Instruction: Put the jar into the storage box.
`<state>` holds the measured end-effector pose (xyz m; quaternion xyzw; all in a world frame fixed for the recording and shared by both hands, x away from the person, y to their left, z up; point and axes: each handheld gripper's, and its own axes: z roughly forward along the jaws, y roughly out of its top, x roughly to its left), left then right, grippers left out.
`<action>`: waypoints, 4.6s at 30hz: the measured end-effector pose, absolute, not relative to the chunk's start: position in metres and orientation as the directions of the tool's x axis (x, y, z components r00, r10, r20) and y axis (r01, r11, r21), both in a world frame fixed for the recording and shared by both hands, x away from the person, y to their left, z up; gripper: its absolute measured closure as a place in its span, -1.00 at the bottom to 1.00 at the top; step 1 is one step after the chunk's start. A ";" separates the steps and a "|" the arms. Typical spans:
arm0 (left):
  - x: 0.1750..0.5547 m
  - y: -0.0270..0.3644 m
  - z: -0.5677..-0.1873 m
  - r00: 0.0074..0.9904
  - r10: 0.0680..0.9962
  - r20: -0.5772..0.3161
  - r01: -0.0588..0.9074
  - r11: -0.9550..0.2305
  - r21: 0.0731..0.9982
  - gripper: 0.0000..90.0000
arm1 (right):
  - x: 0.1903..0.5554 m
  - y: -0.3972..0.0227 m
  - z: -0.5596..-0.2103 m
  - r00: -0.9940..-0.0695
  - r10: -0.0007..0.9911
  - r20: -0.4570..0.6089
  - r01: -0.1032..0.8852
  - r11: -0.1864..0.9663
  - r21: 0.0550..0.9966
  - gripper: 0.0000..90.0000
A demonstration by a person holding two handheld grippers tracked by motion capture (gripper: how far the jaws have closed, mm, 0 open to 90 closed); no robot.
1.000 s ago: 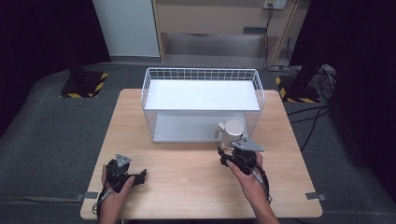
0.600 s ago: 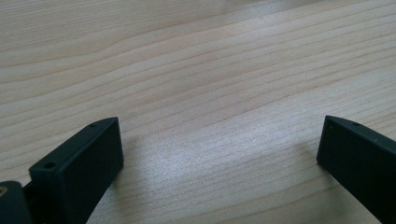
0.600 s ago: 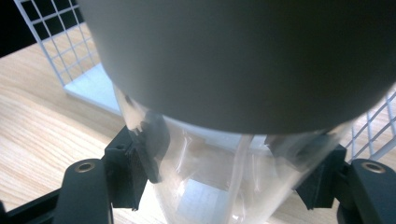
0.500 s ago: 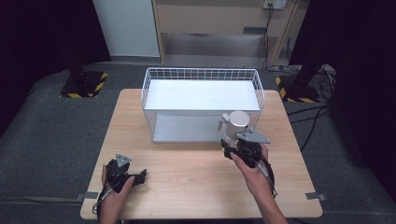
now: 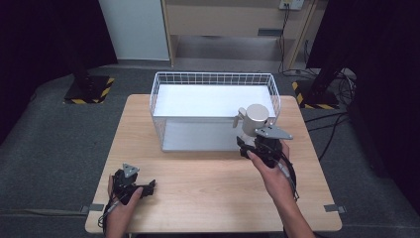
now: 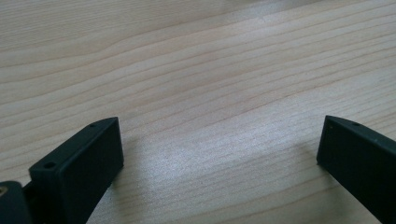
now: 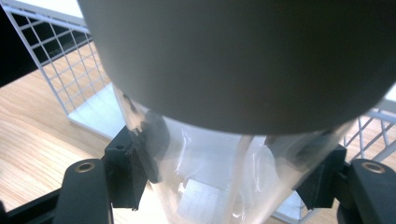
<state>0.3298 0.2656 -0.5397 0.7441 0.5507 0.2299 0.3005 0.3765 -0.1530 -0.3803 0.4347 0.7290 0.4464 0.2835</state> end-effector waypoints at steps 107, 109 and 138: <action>0.330 0.266 -0.540 0.291 0.957 0.011 0.681 -0.215 0.700 -1.00 | 0.506 -0.122 -0.323 -0.395 0.919 0.015 0.400 0.157 0.903 -0.68; 0.330 0.266 -0.540 0.291 0.957 0.011 0.681 -0.215 0.700 -1.00 | 0.505 -0.124 -0.323 -0.395 0.918 0.025 0.393 0.144 0.908 -0.78; 0.330 0.266 -0.540 0.290 0.957 0.011 0.681 -0.215 0.700 -1.00 | 0.454 -0.134 -0.331 -0.457 0.890 0.008 0.358 0.176 0.917 -0.94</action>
